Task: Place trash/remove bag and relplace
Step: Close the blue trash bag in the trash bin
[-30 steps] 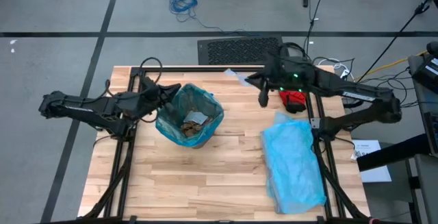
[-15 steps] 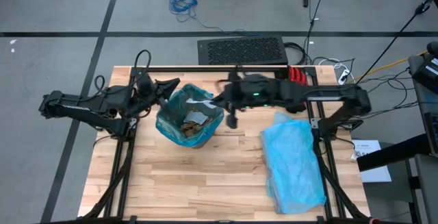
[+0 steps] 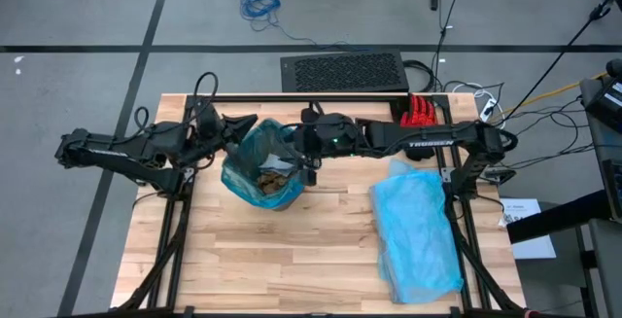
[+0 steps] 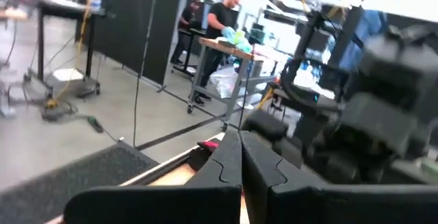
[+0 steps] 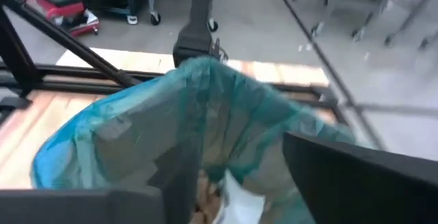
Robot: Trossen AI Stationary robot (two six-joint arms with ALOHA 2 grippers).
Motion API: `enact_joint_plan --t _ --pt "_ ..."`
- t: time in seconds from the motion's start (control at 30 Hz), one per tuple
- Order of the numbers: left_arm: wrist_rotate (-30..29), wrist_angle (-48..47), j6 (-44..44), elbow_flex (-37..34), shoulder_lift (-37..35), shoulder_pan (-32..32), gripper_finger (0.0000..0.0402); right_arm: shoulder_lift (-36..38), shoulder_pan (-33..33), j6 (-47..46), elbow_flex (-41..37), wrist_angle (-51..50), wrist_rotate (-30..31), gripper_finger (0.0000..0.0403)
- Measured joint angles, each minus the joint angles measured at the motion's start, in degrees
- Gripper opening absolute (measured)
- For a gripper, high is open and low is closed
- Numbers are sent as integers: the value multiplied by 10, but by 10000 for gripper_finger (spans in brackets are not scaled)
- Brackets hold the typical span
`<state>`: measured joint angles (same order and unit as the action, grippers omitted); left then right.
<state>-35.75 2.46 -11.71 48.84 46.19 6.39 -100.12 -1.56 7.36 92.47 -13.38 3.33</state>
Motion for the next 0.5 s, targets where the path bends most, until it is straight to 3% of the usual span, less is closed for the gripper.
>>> enact_joint_plan --t 0.13,0.2,0.33,0.5 --pt "14 -8 69 8 0 0 1 36 -20 95 0 -7 28 239" --pt "54 -26 76 32 -2 0 1 65 -39 103 0 -4 45 237" --pt "98 -66 34 87 -23 0 1 105 -93 -62 28 -41 -10 212" --pt "100 -74 -142 108 -42 8 1 148 -147 -283 59 -128 -125 175"
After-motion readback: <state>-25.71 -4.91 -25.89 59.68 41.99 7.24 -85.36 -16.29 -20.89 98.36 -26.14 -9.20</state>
